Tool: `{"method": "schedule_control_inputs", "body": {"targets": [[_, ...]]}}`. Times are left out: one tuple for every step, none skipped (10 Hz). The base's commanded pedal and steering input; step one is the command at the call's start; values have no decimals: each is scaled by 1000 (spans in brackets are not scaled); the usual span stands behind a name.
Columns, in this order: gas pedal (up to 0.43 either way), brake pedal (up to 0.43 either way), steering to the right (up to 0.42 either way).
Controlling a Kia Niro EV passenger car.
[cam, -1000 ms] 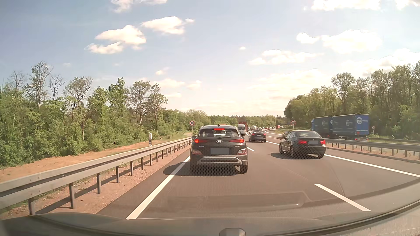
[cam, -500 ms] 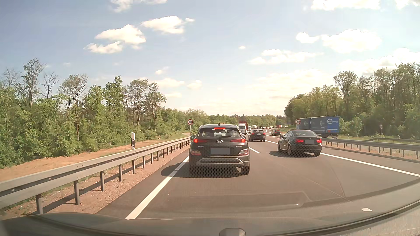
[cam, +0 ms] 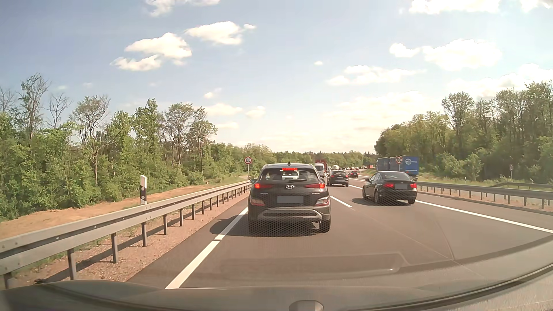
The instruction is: Follow the waypoints while adhering to traffic rules and regulations
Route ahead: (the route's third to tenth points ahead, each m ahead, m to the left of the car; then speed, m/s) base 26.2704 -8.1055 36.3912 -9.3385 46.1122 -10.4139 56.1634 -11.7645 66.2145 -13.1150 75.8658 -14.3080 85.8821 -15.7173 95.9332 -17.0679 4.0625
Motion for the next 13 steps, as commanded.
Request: {"method": "schedule_control_inputs", "body": {"targets": [[0, 134, 1], [0, 134, 1], [0, 134, 1], [0, 134, 1], [0, 140, 1], [0, 146, 1], [0, 146, 1], [0, 134, 1], [0, 134, 1], [0, 146, 1], [0, 146, 1], [0, 98, 1], [0, 67, 1]]}}
